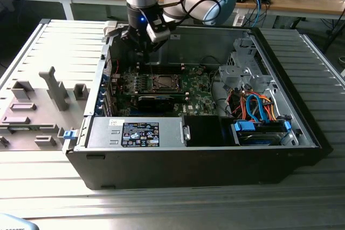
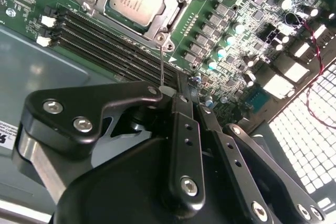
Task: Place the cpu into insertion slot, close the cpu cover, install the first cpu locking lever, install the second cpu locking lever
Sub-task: 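Install the first cpu locking lever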
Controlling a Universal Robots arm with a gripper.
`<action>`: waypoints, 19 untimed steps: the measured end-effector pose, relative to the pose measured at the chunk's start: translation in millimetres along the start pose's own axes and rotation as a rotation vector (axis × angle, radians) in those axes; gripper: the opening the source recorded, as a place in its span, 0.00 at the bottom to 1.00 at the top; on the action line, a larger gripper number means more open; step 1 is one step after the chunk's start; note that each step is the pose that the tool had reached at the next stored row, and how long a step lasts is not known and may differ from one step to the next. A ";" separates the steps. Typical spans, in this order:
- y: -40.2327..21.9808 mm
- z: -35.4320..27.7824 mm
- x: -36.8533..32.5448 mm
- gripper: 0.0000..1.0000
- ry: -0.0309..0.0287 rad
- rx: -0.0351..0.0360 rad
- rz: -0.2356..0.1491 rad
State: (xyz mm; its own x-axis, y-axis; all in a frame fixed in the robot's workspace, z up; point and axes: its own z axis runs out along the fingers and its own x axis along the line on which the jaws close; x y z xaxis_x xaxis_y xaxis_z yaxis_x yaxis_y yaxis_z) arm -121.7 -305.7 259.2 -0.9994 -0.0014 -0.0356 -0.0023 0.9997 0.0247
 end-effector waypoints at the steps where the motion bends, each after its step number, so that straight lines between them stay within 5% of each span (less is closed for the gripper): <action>1: 0.0 0.0 -0.4 0.11 0.0002 0.0000 0.000; 19: 0.0 1.6 -6.2 0.11 0.0033 0.0000 0.000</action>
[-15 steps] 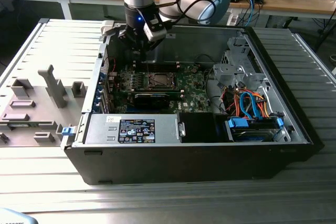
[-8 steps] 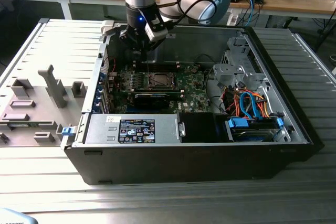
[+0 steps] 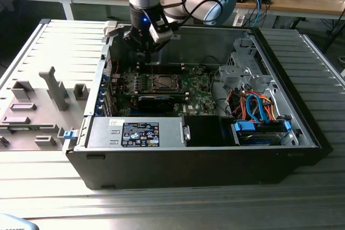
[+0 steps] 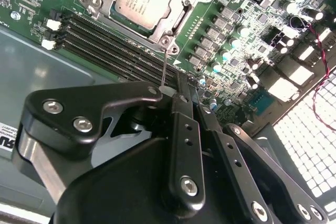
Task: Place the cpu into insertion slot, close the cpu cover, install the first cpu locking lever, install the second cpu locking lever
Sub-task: 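Install the first cpu locking lever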
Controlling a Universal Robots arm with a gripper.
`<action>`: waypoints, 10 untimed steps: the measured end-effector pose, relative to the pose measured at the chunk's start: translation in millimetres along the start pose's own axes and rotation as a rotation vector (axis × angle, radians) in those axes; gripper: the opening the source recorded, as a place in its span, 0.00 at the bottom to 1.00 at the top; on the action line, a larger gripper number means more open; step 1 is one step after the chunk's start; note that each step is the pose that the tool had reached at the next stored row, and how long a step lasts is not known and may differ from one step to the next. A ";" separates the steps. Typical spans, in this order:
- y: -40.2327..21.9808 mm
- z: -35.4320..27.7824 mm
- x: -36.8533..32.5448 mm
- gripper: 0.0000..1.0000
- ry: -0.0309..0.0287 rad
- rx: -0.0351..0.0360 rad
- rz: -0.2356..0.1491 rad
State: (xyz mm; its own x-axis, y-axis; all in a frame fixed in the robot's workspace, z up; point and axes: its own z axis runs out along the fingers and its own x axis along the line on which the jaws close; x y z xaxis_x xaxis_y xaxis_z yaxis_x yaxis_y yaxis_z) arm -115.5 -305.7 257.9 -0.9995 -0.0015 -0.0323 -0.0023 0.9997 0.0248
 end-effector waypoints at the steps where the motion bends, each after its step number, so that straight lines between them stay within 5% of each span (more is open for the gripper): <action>1: 0.0 0.4 -0.6 0.11 0.0000 0.0000 0.000; 10: -0.1 4.4 -5.8 0.11 0.0001 0.0001 0.000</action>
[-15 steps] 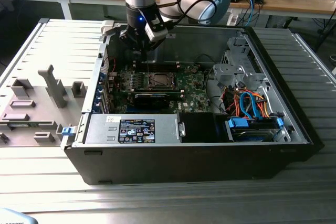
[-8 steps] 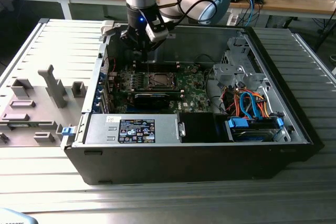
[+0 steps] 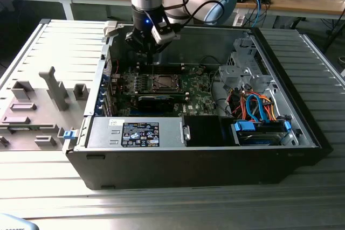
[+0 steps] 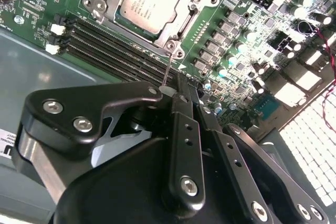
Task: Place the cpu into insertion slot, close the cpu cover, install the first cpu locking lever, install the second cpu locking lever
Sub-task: 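Install the first cpu locking lever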
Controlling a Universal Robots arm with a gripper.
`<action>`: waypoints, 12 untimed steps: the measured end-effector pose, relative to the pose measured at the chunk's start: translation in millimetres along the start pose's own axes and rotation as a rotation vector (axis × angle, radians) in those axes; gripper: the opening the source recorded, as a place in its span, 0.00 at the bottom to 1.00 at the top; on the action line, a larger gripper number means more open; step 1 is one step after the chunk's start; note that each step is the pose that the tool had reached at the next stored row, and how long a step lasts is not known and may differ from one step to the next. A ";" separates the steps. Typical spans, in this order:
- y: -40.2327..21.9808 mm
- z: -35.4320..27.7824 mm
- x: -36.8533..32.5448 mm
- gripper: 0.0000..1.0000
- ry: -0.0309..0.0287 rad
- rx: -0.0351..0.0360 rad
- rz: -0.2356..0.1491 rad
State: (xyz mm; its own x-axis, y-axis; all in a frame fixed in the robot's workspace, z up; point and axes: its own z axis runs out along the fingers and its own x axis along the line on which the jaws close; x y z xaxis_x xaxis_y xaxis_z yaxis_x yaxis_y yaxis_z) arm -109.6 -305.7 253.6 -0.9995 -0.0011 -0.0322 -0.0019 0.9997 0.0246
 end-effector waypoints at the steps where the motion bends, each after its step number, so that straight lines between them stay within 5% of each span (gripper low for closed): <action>1: 0.0 0.7 -0.9 0.11 0.0000 0.0000 0.000; 12: -0.1 4.0 -9.2 0.11 0.0001 0.0000 0.000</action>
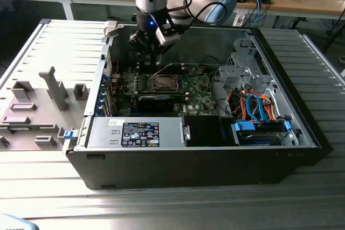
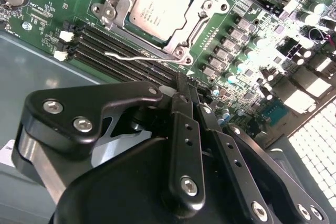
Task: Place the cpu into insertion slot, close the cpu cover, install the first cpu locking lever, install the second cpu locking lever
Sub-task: 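Install the first cpu locking lever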
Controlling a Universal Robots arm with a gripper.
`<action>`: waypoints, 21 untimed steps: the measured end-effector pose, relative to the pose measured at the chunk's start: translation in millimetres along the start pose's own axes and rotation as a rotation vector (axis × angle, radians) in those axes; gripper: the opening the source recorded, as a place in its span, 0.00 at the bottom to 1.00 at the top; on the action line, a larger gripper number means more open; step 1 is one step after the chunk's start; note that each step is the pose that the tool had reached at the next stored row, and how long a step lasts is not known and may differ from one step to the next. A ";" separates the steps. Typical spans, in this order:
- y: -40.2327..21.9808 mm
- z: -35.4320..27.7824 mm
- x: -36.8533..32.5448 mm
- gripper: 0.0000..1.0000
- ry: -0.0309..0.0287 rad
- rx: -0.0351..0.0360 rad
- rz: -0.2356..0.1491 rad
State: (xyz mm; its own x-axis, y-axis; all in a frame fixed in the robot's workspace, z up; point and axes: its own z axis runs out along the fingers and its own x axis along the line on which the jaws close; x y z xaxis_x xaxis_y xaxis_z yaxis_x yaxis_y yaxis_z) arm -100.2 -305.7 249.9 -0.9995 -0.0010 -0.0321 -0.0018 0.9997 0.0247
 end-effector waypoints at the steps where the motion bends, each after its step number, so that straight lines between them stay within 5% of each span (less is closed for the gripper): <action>1: 0.0 0.5 -0.1 0.11 -0.0001 0.0000 0.000; 21: 0.6 12.3 -0.5 0.11 0.0000 0.0001 0.000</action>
State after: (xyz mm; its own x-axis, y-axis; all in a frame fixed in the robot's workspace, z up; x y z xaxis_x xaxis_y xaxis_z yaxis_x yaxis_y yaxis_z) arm -99.3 -304.8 237.7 -0.9995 -0.0011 -0.0322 -0.0019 0.9997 0.0246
